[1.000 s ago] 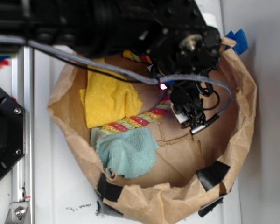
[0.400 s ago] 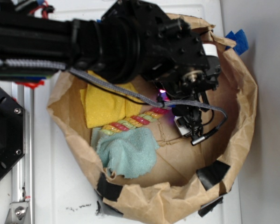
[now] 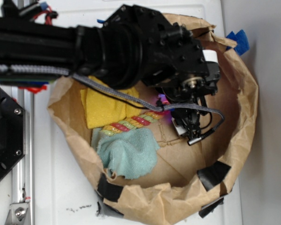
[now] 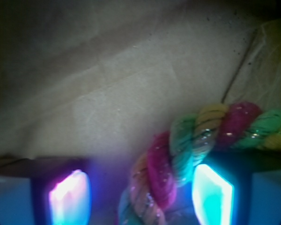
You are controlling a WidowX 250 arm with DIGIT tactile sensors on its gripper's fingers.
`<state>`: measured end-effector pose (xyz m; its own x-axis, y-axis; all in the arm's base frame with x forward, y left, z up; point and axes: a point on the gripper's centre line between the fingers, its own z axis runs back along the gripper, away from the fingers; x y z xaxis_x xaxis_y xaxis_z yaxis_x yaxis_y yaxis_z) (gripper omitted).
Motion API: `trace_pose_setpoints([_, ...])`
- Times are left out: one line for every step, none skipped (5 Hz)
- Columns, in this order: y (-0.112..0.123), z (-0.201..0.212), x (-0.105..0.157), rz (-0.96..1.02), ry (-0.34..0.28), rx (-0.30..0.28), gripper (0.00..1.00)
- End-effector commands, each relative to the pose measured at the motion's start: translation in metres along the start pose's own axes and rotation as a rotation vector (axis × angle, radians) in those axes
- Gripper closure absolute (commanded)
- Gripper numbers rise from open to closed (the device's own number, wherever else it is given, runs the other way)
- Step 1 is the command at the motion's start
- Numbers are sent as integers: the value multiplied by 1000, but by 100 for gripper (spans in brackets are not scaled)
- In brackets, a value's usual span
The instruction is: Grab the multicolored rope.
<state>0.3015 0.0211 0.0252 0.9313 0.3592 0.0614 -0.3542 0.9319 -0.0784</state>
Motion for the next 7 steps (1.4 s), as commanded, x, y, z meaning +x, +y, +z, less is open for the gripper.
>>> trace_pose_setpoints([0,1,5,22,-38,11,100])
trace_pose_setpoints([3,2,5,28,-41,6,100])
trace_pose_setpoints([4,4,8,39,-39,4,100])
trace_pose_setpoints([3,12,7,24,-35,9,100])
trace_pose_setpoints([-4,45,2,-63,-6,-14,100])
trace_pose_setpoints([-20,95,-22,-178,10,-16,100])
trace_pose_setpoints([-21,124,-38,-224,-21,51,100])
